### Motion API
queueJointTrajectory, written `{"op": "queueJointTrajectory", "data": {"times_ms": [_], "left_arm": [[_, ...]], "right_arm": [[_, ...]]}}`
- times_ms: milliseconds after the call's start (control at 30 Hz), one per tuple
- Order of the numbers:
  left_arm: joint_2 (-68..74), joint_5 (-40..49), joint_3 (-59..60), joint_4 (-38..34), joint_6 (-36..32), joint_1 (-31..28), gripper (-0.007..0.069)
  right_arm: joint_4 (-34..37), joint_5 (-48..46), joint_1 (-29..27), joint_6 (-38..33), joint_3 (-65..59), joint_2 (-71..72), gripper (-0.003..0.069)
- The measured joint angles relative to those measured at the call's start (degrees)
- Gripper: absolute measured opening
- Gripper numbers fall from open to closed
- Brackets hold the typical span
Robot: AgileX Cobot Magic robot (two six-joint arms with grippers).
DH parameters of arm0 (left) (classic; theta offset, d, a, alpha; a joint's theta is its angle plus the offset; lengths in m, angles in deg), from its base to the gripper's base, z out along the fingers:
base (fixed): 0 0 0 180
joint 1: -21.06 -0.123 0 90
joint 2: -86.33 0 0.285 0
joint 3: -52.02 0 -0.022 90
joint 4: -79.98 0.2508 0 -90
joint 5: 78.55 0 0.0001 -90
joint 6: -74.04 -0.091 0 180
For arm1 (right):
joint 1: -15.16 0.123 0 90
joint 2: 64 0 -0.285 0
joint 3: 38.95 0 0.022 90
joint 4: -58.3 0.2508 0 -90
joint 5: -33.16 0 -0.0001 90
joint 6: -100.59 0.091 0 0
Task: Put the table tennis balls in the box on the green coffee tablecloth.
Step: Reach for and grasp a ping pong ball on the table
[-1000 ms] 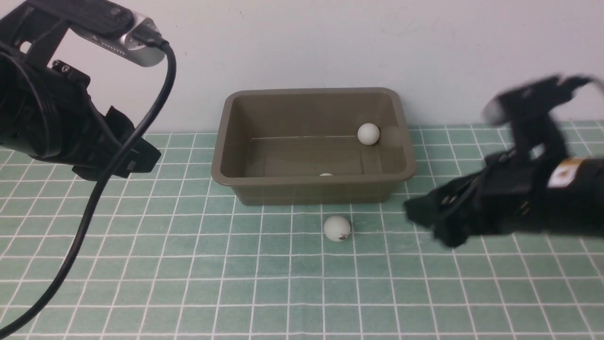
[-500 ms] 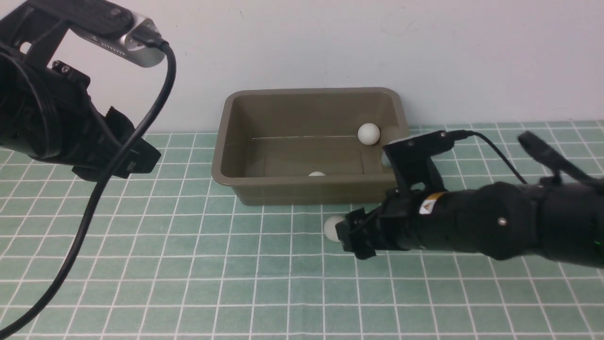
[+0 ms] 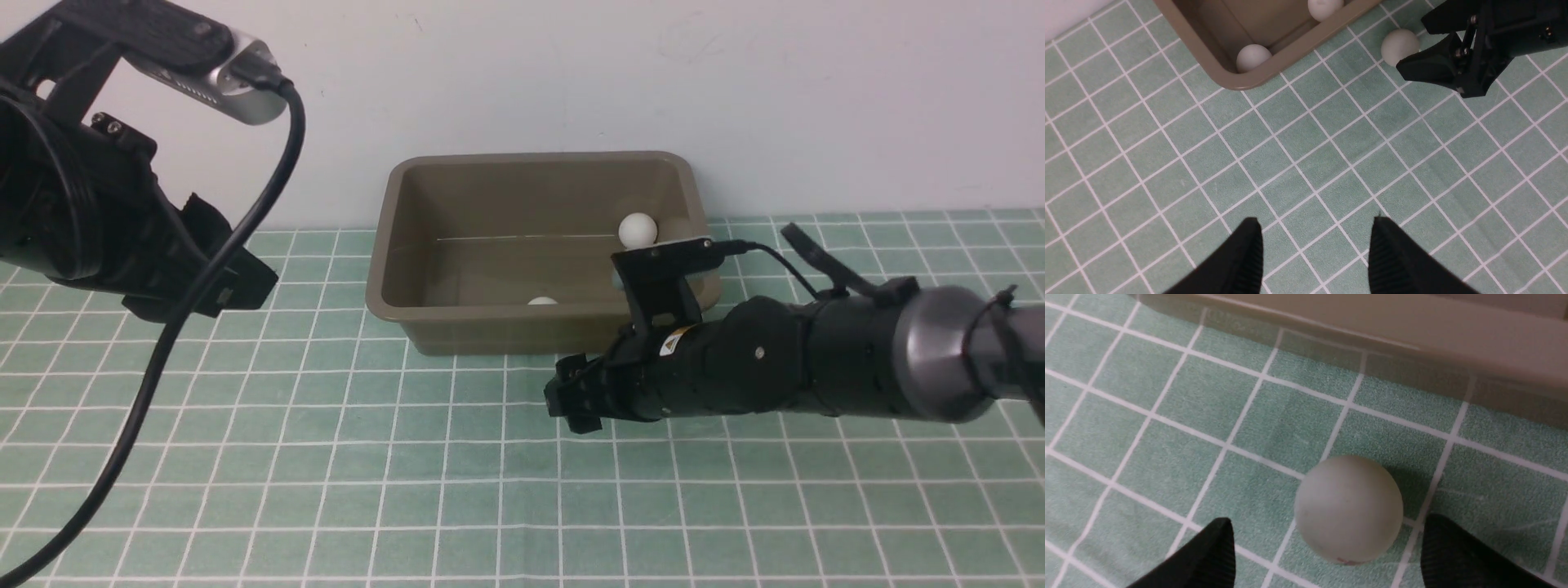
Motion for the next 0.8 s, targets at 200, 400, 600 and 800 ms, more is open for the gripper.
{"op": "queueJointTrajectory", "data": {"times_ms": [200,400,600,800], "left_arm": [[0.0,0.0,0.0,0.0,0.0,0.0,0.0324],[0.0,0.0,0.0,0.0,0.0,0.0,0.0324],[0.0,0.0,0.0,0.0,0.0,0.0,0.0324],[0.0,0.0,0.0,0.0,0.0,0.0,0.0324]], "right_arm": [[-0.01,1.78,0.0,0.0,0.12,-0.87,0.0549],[-0.01,2.28,0.0,0.0,0.36,-2.2,0.0549],[-0.01,4.29,0.0,-1.42,0.42,-2.95,0.0549],[-0.01,4.65,0.0,-1.5,0.42,-2.95,0.0532]]}}
